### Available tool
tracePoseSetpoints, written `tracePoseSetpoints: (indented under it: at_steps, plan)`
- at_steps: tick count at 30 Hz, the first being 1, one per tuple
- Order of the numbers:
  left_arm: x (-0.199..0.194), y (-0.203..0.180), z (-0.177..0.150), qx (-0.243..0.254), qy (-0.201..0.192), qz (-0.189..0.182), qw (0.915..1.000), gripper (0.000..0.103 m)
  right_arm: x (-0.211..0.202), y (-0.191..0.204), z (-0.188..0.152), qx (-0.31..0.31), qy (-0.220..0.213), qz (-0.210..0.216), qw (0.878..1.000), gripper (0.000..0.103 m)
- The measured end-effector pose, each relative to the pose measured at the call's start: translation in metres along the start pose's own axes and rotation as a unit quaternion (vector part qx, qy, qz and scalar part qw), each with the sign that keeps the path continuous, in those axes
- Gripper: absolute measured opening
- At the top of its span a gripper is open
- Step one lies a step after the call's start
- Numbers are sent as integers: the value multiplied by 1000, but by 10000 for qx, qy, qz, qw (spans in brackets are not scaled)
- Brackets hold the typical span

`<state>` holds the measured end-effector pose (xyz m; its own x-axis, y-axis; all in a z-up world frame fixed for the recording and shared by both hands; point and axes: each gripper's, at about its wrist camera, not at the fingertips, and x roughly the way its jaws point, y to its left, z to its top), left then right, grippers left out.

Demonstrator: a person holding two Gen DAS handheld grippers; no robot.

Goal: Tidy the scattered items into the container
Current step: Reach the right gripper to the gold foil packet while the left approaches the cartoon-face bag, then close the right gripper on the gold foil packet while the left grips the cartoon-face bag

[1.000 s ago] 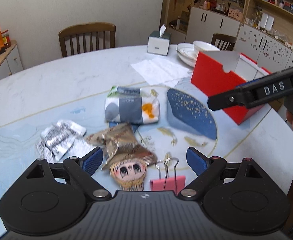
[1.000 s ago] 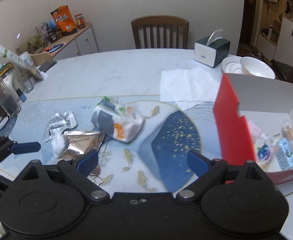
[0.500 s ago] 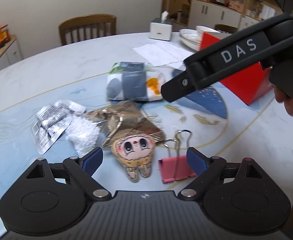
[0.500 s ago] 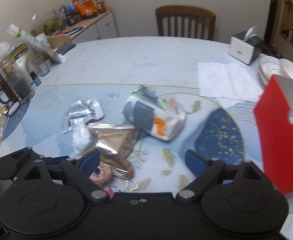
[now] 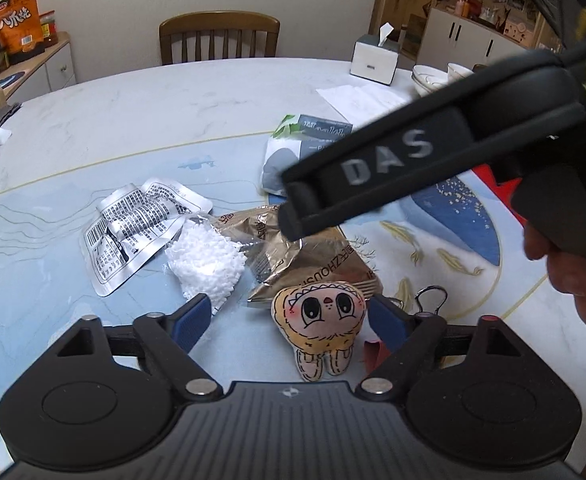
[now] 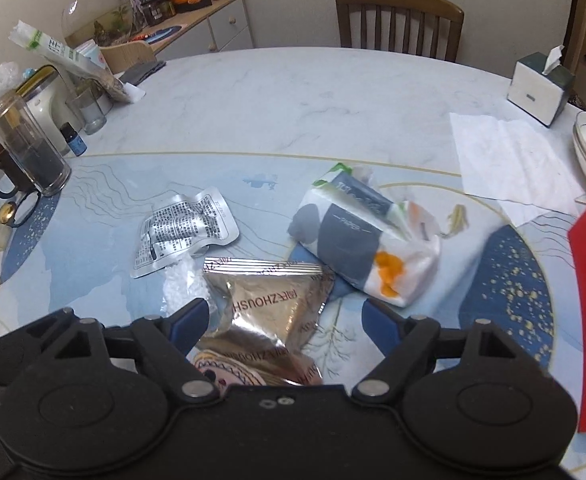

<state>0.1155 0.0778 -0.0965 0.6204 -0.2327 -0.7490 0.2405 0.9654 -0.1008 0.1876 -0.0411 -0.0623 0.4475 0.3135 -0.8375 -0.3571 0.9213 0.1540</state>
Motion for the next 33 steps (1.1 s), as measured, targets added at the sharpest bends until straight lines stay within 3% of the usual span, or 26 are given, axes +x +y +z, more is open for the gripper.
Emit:
tracePoseSetpoints:
  at_steps: [10,17,21,25,28,29,33]
  plan:
    - [9,-3,-6,33,170,-34,9998,67,24,-1,1,-21,344,-13,9994,79]
    - [15,-7,-9,59,219,-114,9997,49,31,-1,-1,15,453,116,9989,71]
    - [15,-8,-9,71,232,-90,9997,49,31,0,0,42,456,210,9987,58]
    - [15,-7,-9,61,248,-91,9996,48,29,1,0,41,439,220,9988,55]
    - [15,-7,-8,36,267,-107,9996,46,28,2,1,51,408,216,9989,50]
    - [15,-6,-8,16,276,-123,9995,46,26,1,1,64,389,216,9990,44]
    - [14,-5,-7,-20,275,-192,9994,45,21,-3,1,45,389,152,9991,41]
